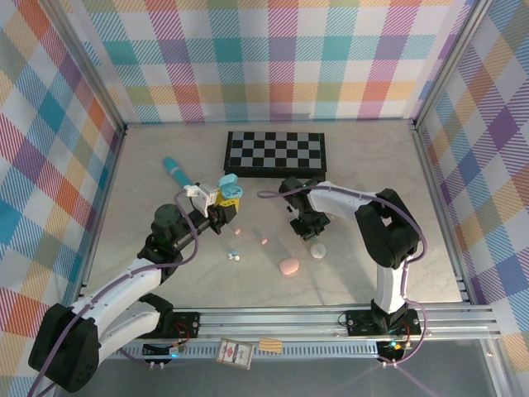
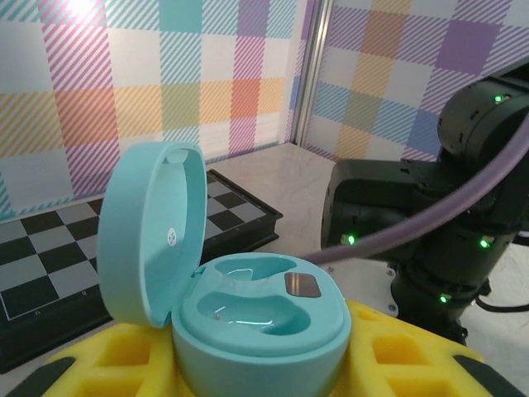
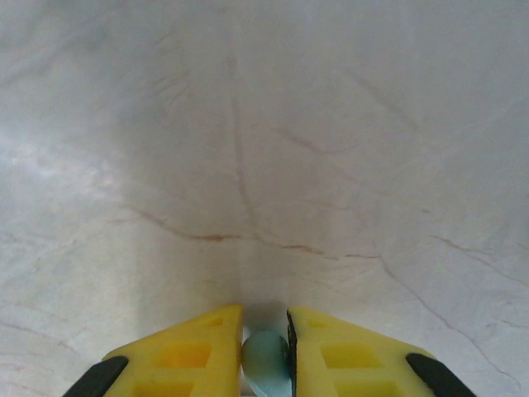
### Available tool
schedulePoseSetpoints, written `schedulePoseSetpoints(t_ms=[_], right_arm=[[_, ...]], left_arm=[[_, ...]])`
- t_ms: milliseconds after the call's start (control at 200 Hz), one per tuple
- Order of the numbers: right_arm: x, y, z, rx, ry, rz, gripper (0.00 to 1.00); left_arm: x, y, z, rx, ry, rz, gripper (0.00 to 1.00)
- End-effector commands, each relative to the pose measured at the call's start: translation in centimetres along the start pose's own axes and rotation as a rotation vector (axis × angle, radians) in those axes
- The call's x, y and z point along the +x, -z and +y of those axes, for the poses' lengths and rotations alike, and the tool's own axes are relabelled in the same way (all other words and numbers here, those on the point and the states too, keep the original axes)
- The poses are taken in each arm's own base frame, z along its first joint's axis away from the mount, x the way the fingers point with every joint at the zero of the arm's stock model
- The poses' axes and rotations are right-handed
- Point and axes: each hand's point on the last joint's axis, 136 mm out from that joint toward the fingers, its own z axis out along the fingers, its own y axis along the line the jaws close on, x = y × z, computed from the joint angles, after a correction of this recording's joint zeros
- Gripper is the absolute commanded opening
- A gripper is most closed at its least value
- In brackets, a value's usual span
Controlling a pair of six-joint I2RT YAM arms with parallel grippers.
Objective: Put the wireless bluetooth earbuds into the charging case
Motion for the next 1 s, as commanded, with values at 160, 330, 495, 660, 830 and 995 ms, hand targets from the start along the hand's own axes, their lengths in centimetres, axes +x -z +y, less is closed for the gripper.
schedulePoseSetpoints(t_ms=[160, 330, 495, 660, 830, 995], right_arm=[[-2.9, -0.1, -1.6, -0.038, -0.153, -0.030, 0.24], [-2.9, -0.5, -1.6, -0.043, -0.129, -0.021, 0.31], [-2.8, -0.7, -1.6, -0.040, -0.111, -0.013, 0.32], [-2.7, -0.7, -1.6, -0.040, -0.113, -0.007, 0.29], [-2.6, -0.3, -1.7, -0.038, -0.125, -0.013, 0.19], [-3.0, 1.9, -1.7, -0.062, -0.147, -0.070, 0.19]], left_arm=[[-1.3, -0.2, -0.3, 0.030, -0.026, -0.031, 0.28], [-1.2, -0.2, -0.4, 0.036, -0.027, -0.026, 0.28], [-1.2, -0.1, -0.4, 0.034, -0.026, -0.027, 0.28], [-1.2, -0.2, -0.4, 0.035, -0.027, -0.027, 0.28], [-1.1, -0.2, -0.6, 0.043, -0.027, -0.022, 0.28], [-0.6, -0.6, -1.2, 0.057, -0.067, -0.001, 0.28]])
